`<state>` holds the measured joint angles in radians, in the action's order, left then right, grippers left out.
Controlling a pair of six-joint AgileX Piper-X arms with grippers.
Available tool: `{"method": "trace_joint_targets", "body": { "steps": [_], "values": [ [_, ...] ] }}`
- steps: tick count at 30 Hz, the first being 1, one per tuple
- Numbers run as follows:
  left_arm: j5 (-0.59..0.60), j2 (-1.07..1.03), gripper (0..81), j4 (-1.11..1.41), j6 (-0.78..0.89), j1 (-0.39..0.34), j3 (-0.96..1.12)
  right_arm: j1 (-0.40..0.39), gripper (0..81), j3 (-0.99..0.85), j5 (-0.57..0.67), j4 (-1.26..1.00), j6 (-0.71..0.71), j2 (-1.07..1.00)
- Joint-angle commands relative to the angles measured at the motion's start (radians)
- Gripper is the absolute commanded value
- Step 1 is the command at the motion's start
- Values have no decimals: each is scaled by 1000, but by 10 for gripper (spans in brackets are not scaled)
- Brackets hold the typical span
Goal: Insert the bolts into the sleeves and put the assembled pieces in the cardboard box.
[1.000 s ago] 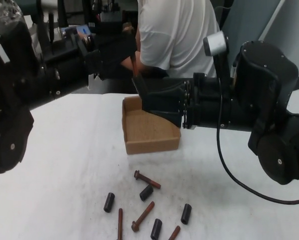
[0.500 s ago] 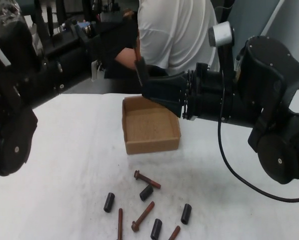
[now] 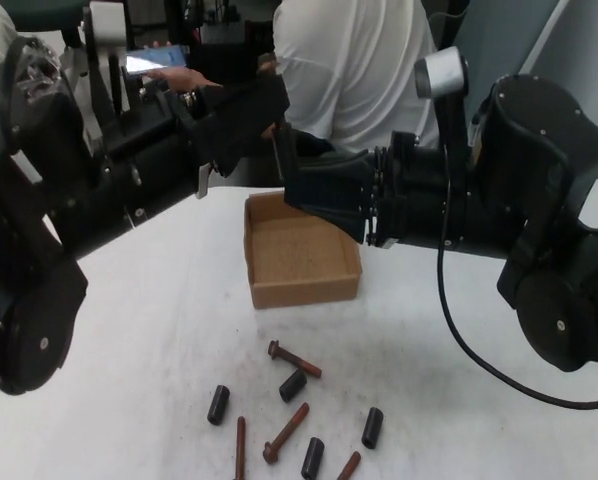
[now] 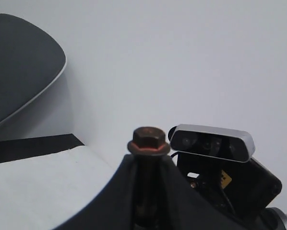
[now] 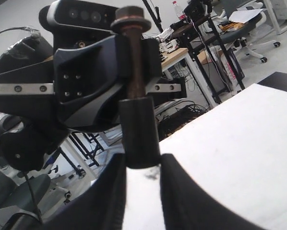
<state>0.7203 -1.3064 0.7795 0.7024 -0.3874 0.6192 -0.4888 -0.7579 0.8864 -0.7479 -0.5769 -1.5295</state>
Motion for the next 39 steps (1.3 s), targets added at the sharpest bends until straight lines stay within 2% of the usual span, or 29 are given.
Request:
{"method": "trace_joint_targets", "body": {
  "steps": [1, 12, 14, 16, 21, 23, 34, 39],
  "values": [
    [127, 13, 3, -5, 11, -20, -12, 0, 8, -16, -54, -25, 1, 6],
    [129, 13, 0, -5, 4, -20, -13, 0, 8, -16, -54, -25, 1, 6],
    [133, 13, 31, -5, -1, -20, -13, 0, 8, -16, -54, -25, 1, 6],
    [143, 13, 117, -5, -1, -20, -13, 0, 8, -16, -50, -25, 1, 6],
    [179, 13, 408, -5, -1, -20, -13, 0, 8, -16, -50, -25, 1, 6],
    [185, 13, 456, -5, -1, -20, -13, 0, 8, -16, -50, -25, 1, 6],
    [246, 13, 462, -5, -1, -20, -13, 2, 8, -16, -43, -26, 1, 6],
    [254, 13, 498, -5, -1, -20, -13, 2, 8, -16, -43, -26, 1, 6]
  ]
}}
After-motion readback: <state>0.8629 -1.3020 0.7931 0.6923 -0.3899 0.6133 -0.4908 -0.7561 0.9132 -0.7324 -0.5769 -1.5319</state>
